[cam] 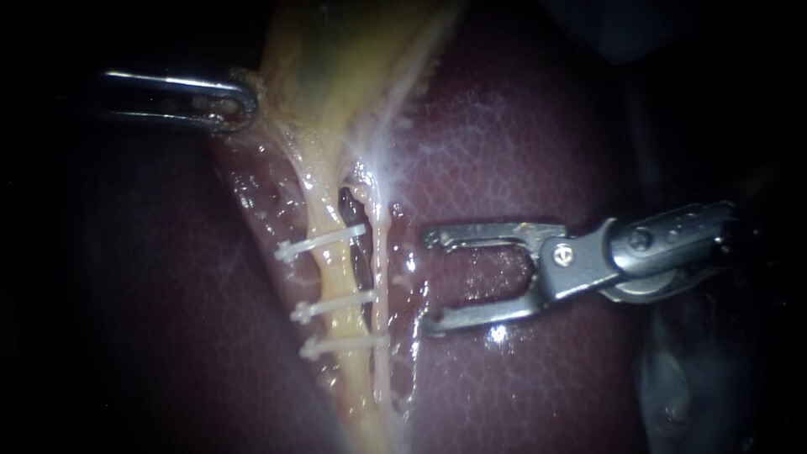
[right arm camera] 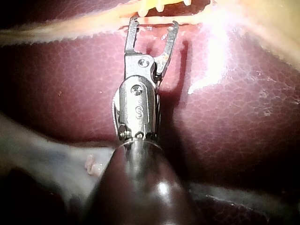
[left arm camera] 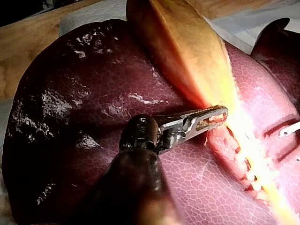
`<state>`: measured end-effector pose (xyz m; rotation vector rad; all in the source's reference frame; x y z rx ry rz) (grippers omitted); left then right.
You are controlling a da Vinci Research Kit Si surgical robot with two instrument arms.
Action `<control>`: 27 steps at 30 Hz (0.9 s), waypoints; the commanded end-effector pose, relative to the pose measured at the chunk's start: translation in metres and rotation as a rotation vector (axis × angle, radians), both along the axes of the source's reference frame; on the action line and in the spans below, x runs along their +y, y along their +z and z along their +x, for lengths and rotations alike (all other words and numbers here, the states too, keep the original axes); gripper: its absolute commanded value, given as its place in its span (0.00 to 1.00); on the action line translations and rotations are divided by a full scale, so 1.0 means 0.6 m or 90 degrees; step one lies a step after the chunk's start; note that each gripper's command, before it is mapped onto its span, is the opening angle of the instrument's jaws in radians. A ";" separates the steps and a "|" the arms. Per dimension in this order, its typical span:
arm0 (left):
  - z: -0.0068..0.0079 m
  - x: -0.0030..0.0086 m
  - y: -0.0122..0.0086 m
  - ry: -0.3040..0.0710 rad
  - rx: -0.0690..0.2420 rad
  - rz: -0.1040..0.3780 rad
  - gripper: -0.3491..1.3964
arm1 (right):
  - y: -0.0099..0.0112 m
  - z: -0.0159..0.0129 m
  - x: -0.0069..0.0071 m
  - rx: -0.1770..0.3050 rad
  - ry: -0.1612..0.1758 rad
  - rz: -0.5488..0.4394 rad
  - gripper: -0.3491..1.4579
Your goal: Going back third clip left tube
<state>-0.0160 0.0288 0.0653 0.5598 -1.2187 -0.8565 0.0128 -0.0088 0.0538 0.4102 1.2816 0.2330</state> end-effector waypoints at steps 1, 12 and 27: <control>0.0000 0.0000 0.0000 0.000 0.000 0.000 0.00 | -0.0002 -0.0007 0.0001 -0.001 0.000 -0.006 0.47; -0.0001 -0.0001 0.0000 0.000 0.000 0.000 0.00 | -0.0014 -0.0046 0.0014 -0.013 0.013 -0.038 0.47; -0.0027 -0.0022 0.0026 0.005 0.002 -0.006 0.00 | -0.0019 -0.0067 0.0017 -0.048 -0.026 -0.049 0.47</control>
